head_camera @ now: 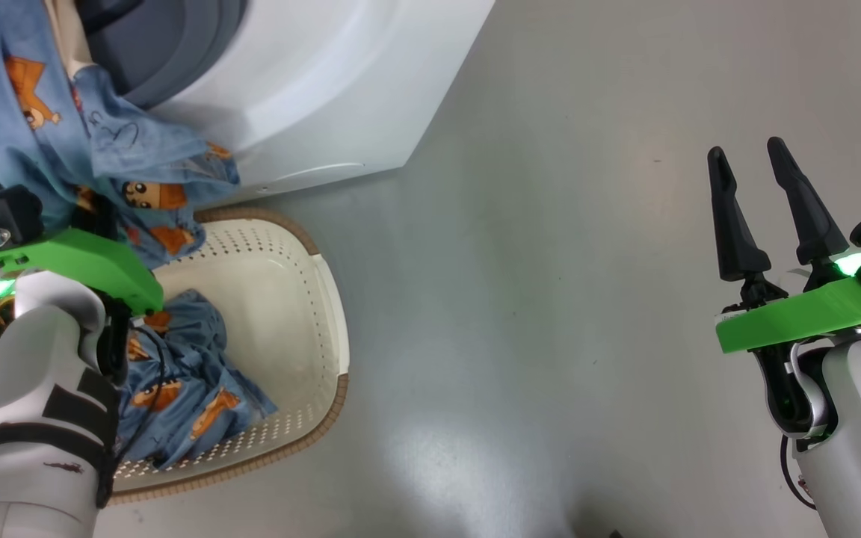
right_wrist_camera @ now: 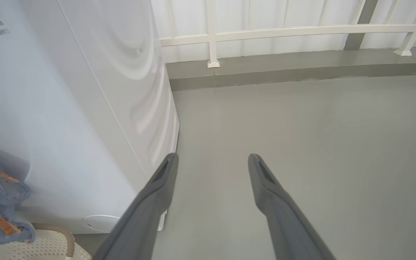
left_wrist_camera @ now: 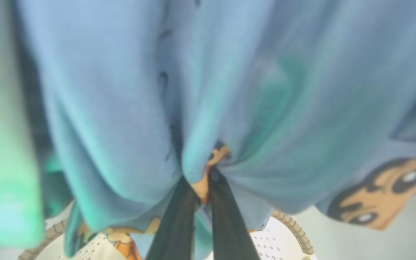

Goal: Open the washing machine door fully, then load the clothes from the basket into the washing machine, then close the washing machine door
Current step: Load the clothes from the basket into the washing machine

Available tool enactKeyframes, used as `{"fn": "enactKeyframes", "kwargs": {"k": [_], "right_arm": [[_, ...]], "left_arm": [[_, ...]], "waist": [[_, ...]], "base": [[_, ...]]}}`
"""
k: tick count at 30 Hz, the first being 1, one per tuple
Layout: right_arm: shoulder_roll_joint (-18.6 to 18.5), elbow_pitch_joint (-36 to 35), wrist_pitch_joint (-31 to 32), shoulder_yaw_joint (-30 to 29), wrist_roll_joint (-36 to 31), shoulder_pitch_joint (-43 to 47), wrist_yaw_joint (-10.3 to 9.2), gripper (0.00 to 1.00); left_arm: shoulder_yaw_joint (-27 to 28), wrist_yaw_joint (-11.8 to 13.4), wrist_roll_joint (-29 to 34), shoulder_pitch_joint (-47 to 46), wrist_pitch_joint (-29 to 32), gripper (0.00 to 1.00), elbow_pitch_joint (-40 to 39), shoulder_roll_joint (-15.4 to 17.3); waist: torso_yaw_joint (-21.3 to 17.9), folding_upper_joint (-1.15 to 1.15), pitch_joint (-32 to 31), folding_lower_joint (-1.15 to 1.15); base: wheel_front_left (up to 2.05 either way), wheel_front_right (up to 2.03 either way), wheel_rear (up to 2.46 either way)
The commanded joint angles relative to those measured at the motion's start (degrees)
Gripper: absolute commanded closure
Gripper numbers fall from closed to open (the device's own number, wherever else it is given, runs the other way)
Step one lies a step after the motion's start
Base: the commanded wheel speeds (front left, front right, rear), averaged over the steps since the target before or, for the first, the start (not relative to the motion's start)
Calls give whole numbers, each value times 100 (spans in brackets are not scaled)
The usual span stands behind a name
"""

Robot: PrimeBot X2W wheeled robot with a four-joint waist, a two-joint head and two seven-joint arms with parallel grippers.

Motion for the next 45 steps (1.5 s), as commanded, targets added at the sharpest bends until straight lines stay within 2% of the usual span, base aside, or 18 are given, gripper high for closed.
{"fn": "enactKeyframes", "kwargs": {"k": [1, 10, 22, 29, 35, 45], "right_arm": [[-80, -88, -45, 71, -31, 16, 26, 0], [-86, -6, -45, 132, -19, 53, 26, 0], [-57, 98, -45, 164, 30, 231, 26, 0], [-12, 158, -45, 231, 58, 301, 26, 0], [-22, 116, -45, 251, 92, 286, 26, 0], [78, 1, -45, 204, 88, 194, 26, 0]], "left_arm": [[92, 25, -36, -19, -73, 100, -60, 196], [36, -17, -64, 229, -97, 100, -98, 132], [213, -42, 73, 982, -101, 100, -1583, 122], [406, -44, 198, 1121, -101, 100, -2413, 191], [491, -10, 242, 675, -96, 100, -2553, 316], [445, 190, 398, -795, 202, 100, -1929, 697]], "waist": [[38, 0, -55, 0], [136, 0, -353, 0], [355, 0, -839, 0], [369, 0, -1019, 0], [223, 0, -893, 0], [-155, 0, -253, 0]], "base": [[0, 0, 0], [0, 0, 0], [0, 0, 0], [0, 0, 0], [0, 0, 0], [0, 0, 0]]}}
